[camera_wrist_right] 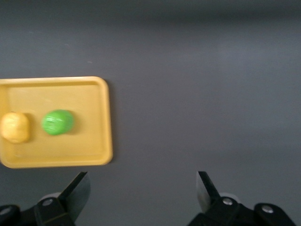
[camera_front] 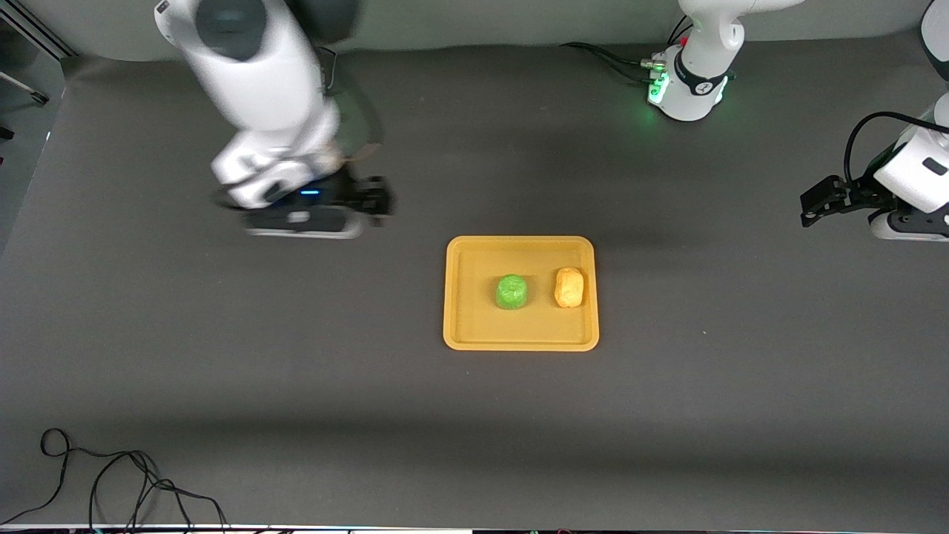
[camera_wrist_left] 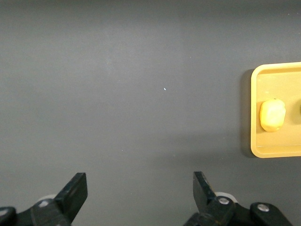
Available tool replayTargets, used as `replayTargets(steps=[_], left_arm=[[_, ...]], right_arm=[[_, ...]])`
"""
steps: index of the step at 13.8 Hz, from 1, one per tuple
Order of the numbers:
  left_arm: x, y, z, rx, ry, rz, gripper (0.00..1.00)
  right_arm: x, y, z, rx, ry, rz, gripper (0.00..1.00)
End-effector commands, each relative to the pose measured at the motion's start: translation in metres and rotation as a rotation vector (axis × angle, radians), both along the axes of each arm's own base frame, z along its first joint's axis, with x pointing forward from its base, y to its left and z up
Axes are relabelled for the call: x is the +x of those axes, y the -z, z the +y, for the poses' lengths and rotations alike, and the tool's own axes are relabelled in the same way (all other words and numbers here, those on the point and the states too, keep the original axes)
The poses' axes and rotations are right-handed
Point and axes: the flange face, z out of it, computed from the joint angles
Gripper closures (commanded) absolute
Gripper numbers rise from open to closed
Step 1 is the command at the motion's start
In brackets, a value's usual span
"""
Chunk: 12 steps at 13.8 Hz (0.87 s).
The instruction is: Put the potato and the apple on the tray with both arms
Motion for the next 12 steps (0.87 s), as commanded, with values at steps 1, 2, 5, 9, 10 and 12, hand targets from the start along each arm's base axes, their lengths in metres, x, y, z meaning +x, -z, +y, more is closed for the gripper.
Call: replayTargets(steps=[1,2,5,9,10,12], left_arm=[[-0.007,-0.006,-0.003,0.009,-0.004,0.004,0.0],[-0.007,-0.006,-0.005,0.009,-0.001,0.004,0.0],[-0.007,-0.006,-0.005,0.009,-0.001,0.006,0.0],[-0.007,-0.005,-0.007,0.009,-0.002,0.007,0.0],[-0.007,-0.005,-0.007,0.009,-0.002,0.007,0.0],[-0.007,-0.006,-0.008,0.007,-0.006,0.005,0.0]], right_arm=[[-0.009,-0.002,-0.088,0.021,-0.043,0.025,0.0],[-0.007,-0.001,-0.11,0.023,-0.043,0.033,0.0],[0.004,-0.003,-0.181,0.024,-0.054,0.042,0.0],[0.011,-0.009,-0.266,0.025,-0.065,0.034,0.0],[0.011,-0.009,-0.28,0.024,-0.057,0.036,0.0],[0.01,-0.006,-0.3,0.025,-0.03,0.042,0.0]])
